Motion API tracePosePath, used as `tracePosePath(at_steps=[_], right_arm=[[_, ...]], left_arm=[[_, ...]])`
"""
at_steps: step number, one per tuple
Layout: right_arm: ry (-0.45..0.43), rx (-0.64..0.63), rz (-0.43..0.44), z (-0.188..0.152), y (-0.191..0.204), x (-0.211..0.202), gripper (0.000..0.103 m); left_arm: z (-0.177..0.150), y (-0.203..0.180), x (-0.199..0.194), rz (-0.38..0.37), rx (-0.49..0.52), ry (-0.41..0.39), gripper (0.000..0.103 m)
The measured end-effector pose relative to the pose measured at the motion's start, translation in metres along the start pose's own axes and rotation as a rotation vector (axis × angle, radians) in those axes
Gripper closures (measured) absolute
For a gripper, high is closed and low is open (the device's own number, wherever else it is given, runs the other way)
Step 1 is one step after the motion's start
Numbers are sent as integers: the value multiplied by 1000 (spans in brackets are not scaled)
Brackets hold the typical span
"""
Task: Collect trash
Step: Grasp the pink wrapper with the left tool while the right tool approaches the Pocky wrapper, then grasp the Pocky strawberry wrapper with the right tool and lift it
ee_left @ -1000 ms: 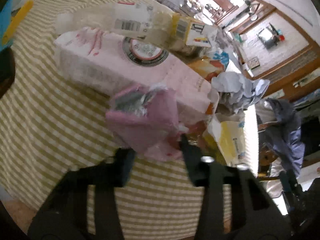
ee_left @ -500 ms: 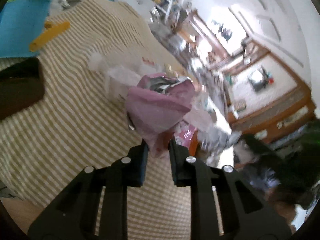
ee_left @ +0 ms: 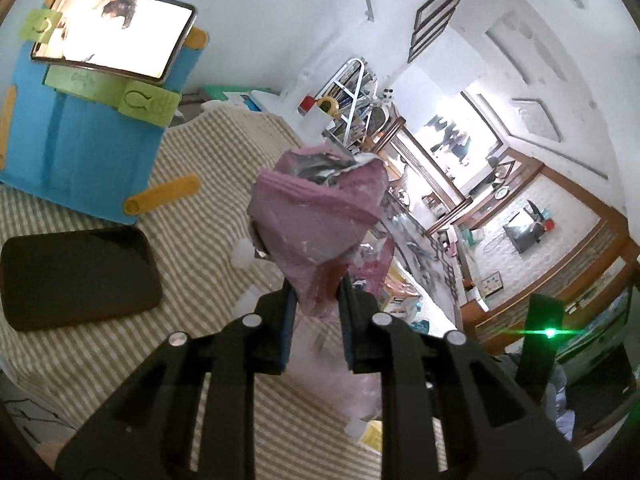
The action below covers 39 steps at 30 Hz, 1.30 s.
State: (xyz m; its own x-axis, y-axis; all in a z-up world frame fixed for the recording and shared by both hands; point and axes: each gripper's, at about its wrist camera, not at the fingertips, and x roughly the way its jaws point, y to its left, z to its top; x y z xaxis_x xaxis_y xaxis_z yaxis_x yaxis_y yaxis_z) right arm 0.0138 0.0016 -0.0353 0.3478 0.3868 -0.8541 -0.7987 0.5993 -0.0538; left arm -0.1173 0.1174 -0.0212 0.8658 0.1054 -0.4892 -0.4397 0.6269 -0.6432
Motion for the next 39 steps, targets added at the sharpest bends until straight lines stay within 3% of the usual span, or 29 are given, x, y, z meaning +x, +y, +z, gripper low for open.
tracePosePath(at_steps=[2, 5, 16, 19, 21, 22, 29, 39], right_arm=[[37, -34, 26, 3, 10, 6, 28], [115, -71, 76, 5, 23, 25, 27], [202, -112, 240, -21, 53, 58, 27], [225, -102, 294, -28, 58, 61, 39], [231, -78, 348, -33, 62, 58, 64], [229, -65, 363, -34, 64, 55, 71], [156, 77, 342, -58, 42, 18, 77], [-55, 453, 290, -130, -37, -65, 81]], left_arm=[[2, 6, -4, -2, -13, -10, 84], [1, 12, -13, -6, -29, -15, 84], [2, 18, -18, -4, -54, -29, 84], [1, 19, -18, -4, -60, -22, 84], [2, 18, -17, -3, -52, -21, 84], [2, 17, -18, -3, -49, -21, 84], [1, 15, -13, -8, -29, 1, 84], [-15, -7, 12, -33, 88, 149, 83]])
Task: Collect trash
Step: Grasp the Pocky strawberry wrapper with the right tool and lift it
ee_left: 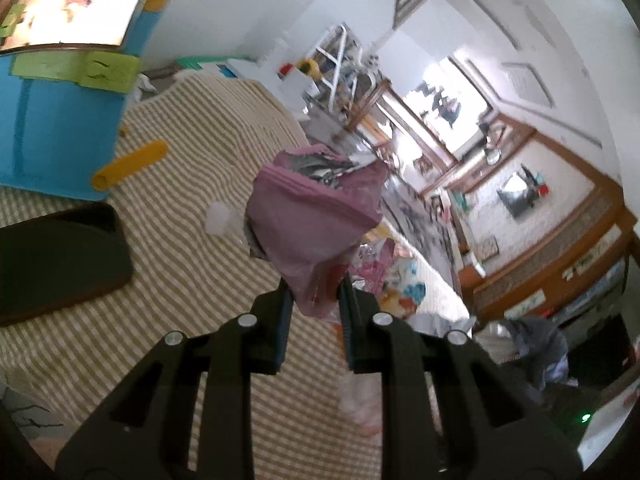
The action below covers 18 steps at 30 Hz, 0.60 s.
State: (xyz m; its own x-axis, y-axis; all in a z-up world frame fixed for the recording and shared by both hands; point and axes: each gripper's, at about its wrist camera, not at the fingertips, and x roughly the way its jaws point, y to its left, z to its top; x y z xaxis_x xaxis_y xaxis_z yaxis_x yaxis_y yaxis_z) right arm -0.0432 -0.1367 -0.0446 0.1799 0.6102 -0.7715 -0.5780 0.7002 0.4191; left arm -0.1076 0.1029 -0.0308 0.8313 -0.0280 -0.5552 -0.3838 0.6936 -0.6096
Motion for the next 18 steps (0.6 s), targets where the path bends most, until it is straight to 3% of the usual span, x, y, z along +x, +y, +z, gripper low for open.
tracePosePath(at_steps=[5, 9, 11, 14, 16, 18], right_arm=[[-97, 90, -48, -19, -22, -27, 81], [-82, 82, -86, -26, -28, -27, 81], [-76, 80, -78, -28, -27, -22, 80], [-62, 59, -72, -31, -23, -14, 77], [-35, 42, -62, -34, -21, -7, 76], [-6, 23, -62, -37, -19, 2, 67]], left_arm=[[-14, -9, 30, -40, 37, 163, 83], [-30, -10, 57, -56, 22, 306, 83], [-34, -9, 63, -48, 21, 336, 82], [-40, -10, 70, -33, 30, 362, 71], [-45, -11, 74, -26, 38, 378, 54], [-48, -10, 76, -17, 36, 383, 51]])
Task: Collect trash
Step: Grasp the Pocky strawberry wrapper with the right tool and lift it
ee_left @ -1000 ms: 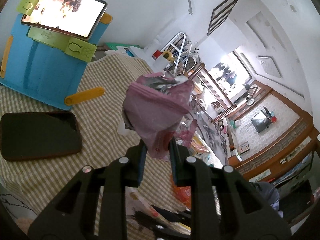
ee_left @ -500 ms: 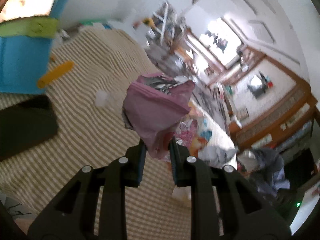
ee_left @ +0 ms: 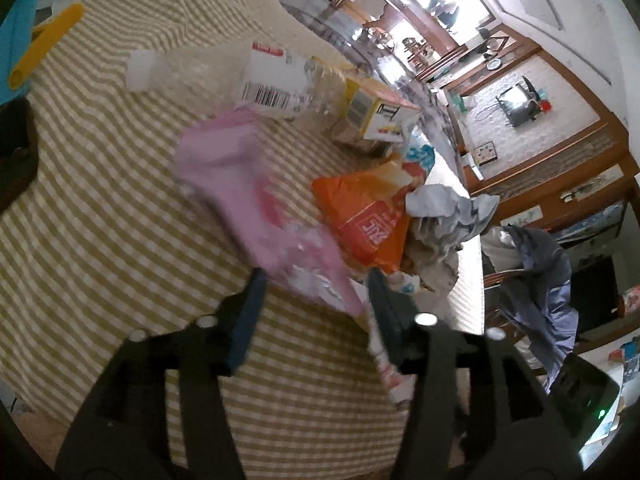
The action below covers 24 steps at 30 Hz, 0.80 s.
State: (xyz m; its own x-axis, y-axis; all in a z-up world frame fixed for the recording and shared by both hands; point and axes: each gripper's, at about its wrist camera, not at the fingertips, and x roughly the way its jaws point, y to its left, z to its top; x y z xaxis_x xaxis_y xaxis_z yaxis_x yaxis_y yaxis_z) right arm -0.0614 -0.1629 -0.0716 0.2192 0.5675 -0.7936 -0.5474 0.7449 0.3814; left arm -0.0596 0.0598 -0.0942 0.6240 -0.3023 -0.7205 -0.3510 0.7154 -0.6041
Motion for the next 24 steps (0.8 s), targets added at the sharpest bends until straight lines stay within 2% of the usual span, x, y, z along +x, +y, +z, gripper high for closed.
tracePosePath(at_steps=[2, 3, 6, 10, 13, 15, 17, 19, 22, 23, 24], right_arm=[[22, -12, 8, -1, 3, 6, 58], [30, -17, 12, -1, 5, 9, 55], [57, -40, 14, -4, 12, 14, 46], [89, -80, -5, -8, 20, 22, 43], [98, -88, -22, -13, 24, 25, 43], [97, -88, -26, -12, 25, 25, 43], [97, -86, -28, -14, 27, 26, 43], [99, -85, -27, -14, 30, 27, 41], [105, -114, -50, -15, 35, 29, 41], [106, -131, -68, -15, 38, 30, 45], [107, -142, -79, -14, 40, 34, 60]], left_arm=[[1, 1, 2, 2, -7, 6, 49], [-1, 2, 2, 5, -16, 4, 44], [1, 12, -1, 13, -74, -19, 37], [6, 28, -1, 37, -155, -53, 36], [6, 37, 5, 49, -206, -49, 36], [7, 34, 5, 63, -182, -52, 37], [7, 32, 6, 64, -173, -48, 46], [7, 32, 9, 44, -161, -27, 66], [5, 27, 15, 26, -130, 5, 85], [5, 24, 15, 24, -119, 4, 86], [4, 22, 13, 25, -106, -7, 87]])
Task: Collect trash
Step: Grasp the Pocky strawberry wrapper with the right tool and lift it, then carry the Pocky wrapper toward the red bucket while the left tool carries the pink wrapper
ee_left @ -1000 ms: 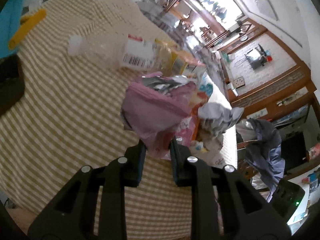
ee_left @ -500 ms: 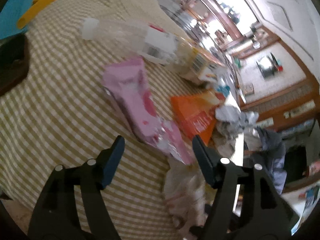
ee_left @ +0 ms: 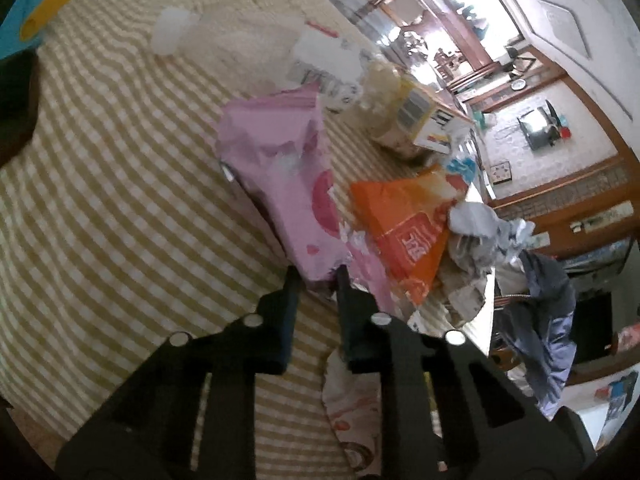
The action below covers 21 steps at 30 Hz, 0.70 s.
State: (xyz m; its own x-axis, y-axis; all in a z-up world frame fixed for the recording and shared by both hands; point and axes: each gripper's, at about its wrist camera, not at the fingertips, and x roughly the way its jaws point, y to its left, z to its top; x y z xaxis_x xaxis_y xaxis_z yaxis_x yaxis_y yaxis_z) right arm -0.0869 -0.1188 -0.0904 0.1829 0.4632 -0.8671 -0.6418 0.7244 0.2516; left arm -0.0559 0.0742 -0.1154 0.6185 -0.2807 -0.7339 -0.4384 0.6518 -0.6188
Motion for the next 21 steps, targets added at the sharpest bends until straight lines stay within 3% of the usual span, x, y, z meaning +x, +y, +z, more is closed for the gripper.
tracePosePath(at_steps=[7, 21], right_arm=[[-48, 66, 42, 0, -10, -11, 72], [-224, 203, 115, 4, -44, -63, 73]], left_arm=[[0, -5, -22, 4, 37, -101, 90], [-3, -24, -42, 27, 147, -196, 90]])
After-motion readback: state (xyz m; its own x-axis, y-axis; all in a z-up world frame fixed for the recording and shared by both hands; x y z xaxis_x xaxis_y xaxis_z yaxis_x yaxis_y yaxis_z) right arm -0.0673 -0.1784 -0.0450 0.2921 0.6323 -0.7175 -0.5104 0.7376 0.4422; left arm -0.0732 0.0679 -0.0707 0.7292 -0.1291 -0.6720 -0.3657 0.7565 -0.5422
